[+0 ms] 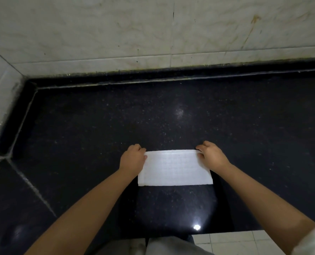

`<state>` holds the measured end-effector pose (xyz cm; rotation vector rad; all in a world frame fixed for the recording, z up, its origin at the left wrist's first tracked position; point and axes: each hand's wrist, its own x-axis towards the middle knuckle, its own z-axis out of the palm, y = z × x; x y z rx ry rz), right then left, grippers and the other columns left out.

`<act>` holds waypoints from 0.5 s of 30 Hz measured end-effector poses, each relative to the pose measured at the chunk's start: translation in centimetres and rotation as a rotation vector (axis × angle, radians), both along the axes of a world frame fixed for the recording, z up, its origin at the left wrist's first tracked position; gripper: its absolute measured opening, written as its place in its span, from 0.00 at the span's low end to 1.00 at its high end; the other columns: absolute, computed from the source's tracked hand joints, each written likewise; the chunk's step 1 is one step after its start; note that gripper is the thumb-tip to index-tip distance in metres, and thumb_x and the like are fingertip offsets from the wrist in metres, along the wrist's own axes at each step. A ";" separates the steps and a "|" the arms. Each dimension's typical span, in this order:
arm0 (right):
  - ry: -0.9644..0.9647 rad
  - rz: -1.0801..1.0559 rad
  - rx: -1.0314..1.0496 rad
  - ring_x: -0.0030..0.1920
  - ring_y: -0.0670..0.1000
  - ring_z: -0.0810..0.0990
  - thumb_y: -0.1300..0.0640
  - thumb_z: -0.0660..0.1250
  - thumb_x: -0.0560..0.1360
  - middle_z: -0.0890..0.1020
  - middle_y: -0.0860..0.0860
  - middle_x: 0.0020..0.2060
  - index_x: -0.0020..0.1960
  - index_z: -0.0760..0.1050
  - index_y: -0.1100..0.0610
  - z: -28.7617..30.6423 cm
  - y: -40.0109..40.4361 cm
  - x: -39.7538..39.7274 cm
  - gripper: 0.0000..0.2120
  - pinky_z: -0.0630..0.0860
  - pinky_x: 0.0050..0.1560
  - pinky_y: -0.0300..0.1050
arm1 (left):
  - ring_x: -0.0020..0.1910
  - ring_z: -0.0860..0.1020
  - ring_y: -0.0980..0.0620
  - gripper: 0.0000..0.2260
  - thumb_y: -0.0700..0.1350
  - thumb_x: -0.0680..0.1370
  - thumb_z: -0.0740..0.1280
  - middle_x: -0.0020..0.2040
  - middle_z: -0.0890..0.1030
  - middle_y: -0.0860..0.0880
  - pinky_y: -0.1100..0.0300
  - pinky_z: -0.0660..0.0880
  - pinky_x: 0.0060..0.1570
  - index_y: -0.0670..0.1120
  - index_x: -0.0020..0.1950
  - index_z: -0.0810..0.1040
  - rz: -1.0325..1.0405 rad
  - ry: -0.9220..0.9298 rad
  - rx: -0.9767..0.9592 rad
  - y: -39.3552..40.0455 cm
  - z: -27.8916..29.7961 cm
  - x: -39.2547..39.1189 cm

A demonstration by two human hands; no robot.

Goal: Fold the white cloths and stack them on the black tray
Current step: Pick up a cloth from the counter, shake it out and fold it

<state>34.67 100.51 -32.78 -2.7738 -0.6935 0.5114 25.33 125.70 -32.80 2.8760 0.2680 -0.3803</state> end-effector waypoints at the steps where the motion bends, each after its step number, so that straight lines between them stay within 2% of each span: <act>1: 0.010 0.014 -0.003 0.54 0.58 0.75 0.62 0.58 0.77 0.76 0.59 0.53 0.58 0.75 0.63 0.1 -0.1 0.0 0.13 0.70 0.48 0.44 | 0.59 0.71 0.47 0.15 0.45 0.81 0.58 0.60 0.72 0.43 0.57 0.72 0.52 0.42 0.65 0.72 -0.015 0.026 0.008 0.0 0.2 -0.1; 4: 0.000 0.075 0.020 0.50 0.59 0.76 0.63 0.61 0.76 0.76 0.61 0.49 0.51 0.77 0.65 1.6 -0.4 0.6 0.09 0.71 0.46 0.45 | 0.51 0.75 0.43 0.07 0.40 0.76 0.67 0.51 0.76 0.41 0.58 0.72 0.40 0.39 0.52 0.79 -0.065 -0.107 0.004 -0.1 1.7 -0.1; 5: -0.036 0.079 0.065 0.48 0.61 0.77 0.64 0.62 0.75 0.77 0.62 0.47 0.49 0.78 0.66 2.4 -0.4 0.9 0.08 0.72 0.47 0.47 | 0.48 0.76 0.41 0.05 0.39 0.74 0.69 0.49 0.77 0.40 0.57 0.72 0.39 0.38 0.48 0.80 -0.059 -0.171 0.006 -0.1 2.4 -0.1; 7: -0.185 0.093 0.190 0.44 0.63 0.78 0.65 0.66 0.72 0.78 0.63 0.42 0.44 0.78 0.67 4.4 -0.6 1.4 0.05 0.74 0.46 0.48 | 0.51 0.76 0.41 0.07 0.40 0.77 0.64 0.51 0.78 0.40 0.51 0.73 0.46 0.38 0.49 0.79 -0.009 -0.254 -0.009 0.1 4.7 0.1; 8: -0.289 0.099 0.255 0.42 0.63 0.79 0.65 0.66 0.71 0.79 0.63 0.39 0.42 0.78 0.66 5.4 -0.7 1.5 0.04 0.74 0.44 0.48 | 0.50 0.77 0.42 0.08 0.40 0.77 0.62 0.50 0.79 0.40 0.49 0.75 0.46 0.38 0.49 0.80 -0.020 -0.340 0.002 0.5 5.7 0.1; 11: -0.549 0.073 0.432 0.40 0.56 0.75 0.61 0.64 0.71 0.80 0.60 0.37 0.40 0.78 0.65 7.7 -1.2 0.4 0.07 0.70 0.44 0.43 | 0.35 0.79 0.44 0.08 0.40 0.73 0.62 0.38 0.81 0.42 0.56 0.75 0.30 0.40 0.41 0.81 -0.189 -0.591 0.111 2.1 7.7 -0.2; 12: -0.588 0.065 0.475 0.41 0.54 0.73 0.61 0.63 0.71 0.80 0.60 0.37 0.40 0.78 0.65 7.7 -1.4 -0.4 0.08 0.69 0.43 0.43 | 0.34 0.78 0.44 0.07 0.39 0.72 0.64 0.37 0.80 0.42 0.57 0.74 0.28 0.39 0.40 0.81 -0.255 -0.630 0.134 2.6 7.4 -0.7; 14: -0.589 0.077 0.453 0.41 0.55 0.73 0.61 0.62 0.71 0.80 0.60 0.37 0.39 0.78 0.64 5.9 -2.0 -2.9 0.08 0.71 0.41 0.47 | 0.32 0.77 0.44 0.04 0.37 0.70 0.66 0.36 0.80 0.43 0.58 0.71 0.27 0.39 0.36 0.80 -0.339 -0.565 0.144 2.5 5.6 -2.6; 15: -0.552 0.090 0.390 0.41 0.57 0.74 0.61 0.62 0.69 0.81 0.60 0.38 0.39 0.78 0.63 4.3 -2.3 -4.3 0.07 0.73 0.39 0.47 | 0.32 0.76 0.45 0.05 0.38 0.69 0.66 0.35 0.80 0.43 0.59 0.69 0.27 0.40 0.34 0.79 -0.361 -0.475 0.141 2.1 4.3 -3.7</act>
